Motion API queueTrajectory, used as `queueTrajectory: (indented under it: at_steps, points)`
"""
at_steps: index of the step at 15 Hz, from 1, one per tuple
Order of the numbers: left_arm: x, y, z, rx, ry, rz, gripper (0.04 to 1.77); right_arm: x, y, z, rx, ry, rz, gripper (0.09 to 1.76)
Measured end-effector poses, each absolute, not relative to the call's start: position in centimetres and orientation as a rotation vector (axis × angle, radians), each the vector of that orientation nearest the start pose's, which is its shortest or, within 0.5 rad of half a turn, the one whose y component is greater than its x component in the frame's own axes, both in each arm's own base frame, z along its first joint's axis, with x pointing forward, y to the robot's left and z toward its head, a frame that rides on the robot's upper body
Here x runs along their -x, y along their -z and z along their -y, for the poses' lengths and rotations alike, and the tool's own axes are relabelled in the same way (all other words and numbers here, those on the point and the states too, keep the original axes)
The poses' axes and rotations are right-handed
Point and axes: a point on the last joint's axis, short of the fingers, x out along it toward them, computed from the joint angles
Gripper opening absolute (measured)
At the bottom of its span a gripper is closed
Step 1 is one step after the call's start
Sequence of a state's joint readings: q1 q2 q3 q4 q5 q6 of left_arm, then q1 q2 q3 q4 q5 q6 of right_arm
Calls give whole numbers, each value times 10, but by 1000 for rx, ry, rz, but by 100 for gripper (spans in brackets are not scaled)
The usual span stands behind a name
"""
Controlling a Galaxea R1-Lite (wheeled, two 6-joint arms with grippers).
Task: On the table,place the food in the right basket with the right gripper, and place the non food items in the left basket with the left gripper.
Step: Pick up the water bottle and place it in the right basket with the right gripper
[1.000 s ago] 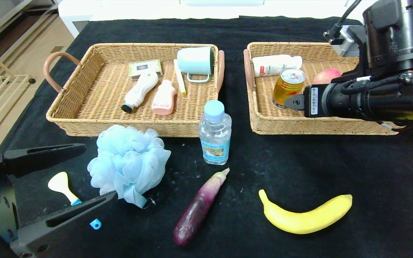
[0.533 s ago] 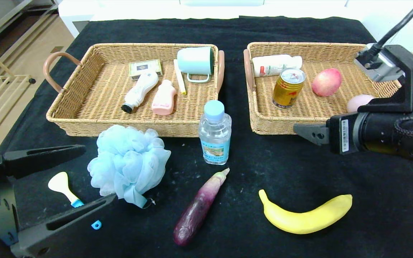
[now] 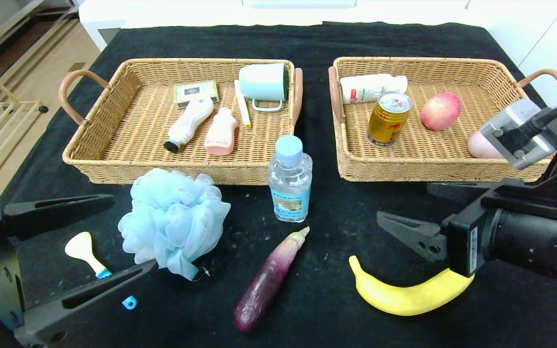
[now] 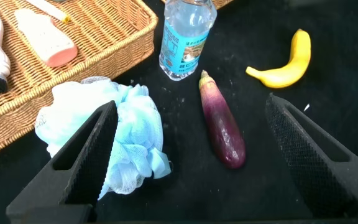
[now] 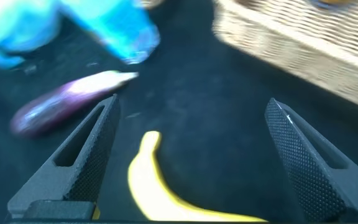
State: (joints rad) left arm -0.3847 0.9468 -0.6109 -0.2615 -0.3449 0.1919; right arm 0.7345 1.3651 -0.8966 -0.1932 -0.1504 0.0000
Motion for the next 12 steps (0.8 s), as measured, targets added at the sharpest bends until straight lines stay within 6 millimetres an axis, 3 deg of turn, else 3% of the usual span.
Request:
queueTrajectory:
  at_steps: [4, 8, 12]
  points:
    - [-104, -249, 51, -185, 735, -10, 172, -172, -247, -168, 120, -669, -180, 170]
    - [-104, -248, 51, -187, 735, -18, 172, -179, -236, -199, 146, -741, -121, 170]
    - [-104, -249, 50, -187, 735, -11, 172, -180, -223, -217, 174, -783, -157, 170]
